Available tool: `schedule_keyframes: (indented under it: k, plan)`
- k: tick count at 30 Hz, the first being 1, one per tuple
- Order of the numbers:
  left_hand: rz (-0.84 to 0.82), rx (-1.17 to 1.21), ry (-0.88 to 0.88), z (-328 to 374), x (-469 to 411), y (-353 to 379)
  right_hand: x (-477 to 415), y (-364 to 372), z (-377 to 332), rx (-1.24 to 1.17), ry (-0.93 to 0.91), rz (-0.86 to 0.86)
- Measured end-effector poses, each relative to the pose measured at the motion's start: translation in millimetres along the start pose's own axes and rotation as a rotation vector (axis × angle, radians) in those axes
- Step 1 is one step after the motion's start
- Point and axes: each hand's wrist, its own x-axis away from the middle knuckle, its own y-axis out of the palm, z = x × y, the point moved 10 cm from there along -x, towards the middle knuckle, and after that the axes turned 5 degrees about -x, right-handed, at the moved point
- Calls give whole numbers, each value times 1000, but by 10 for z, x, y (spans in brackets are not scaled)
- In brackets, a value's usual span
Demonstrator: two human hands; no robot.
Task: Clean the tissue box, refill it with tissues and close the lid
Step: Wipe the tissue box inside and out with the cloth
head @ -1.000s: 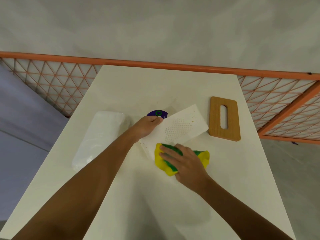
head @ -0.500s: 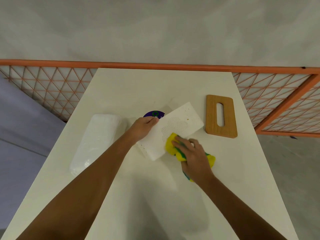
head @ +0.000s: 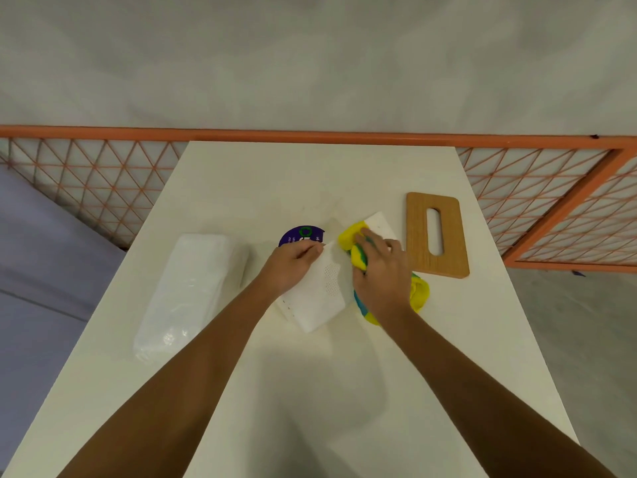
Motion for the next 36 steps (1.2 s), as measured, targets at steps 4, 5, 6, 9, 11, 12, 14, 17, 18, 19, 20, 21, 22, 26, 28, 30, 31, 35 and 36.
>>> schedule_keyframes:
  k: [4,5,6,9,11,12,14,17,18,19,20,21,22,26,28,30,31,35,36]
  plan:
    - [-12,42,4,-43,-16,-5,19,19,-205,-29,-192,-25]
    - [-21,57,-18,-71,-15,-1,-41,2,-98,-39,-148,-17]
    - [-29,75,-37,-96,-15,7,-99,-11,60,-40,-66,-5]
    - [-32,72,-43,-110,-21,16,-135,-28,333,-23,134,25]
    - [-28,49,-46,-115,-24,7,-76,10,186,50,45,18]
    - [-26,53,-48,-119,-25,-6,-37,32,89,65,-41,0]
    - [-26,80,-48,-114,-28,-22,-30,43,58,32,-135,-28]
    - [-30,59,-44,-107,-28,-2,-109,-16,390,-57,90,-12]
    - [-28,44,-42,-103,-31,10,-97,-15,487,-66,164,1]
    - [-24,31,-43,-109,-37,17,-69,-4,529,-71,196,18]
    - [-17,20,-46,-113,-41,15,-24,4,536,-75,201,28]
    - [-7,14,-53,-124,-47,2,40,3,535,-83,202,35]
    - [3,14,-65,-141,-52,-14,130,5,527,-90,196,39]
    - [6,25,-86,-159,-63,-50,531,65,427,-162,150,-20]
    - [-3,32,-81,-146,-59,-47,499,77,445,-205,128,-45]
    - [-10,56,-81,-140,-45,-43,372,107,572,-207,175,-69]
    - [-15,59,-77,-127,-42,-36,309,116,676,-211,232,-70]
    - [-10,46,-61,-110,-41,-21,314,71,653,-142,261,-26]
    - [-11,39,-63,-114,-43,-22,369,61,535,-105,197,-20]
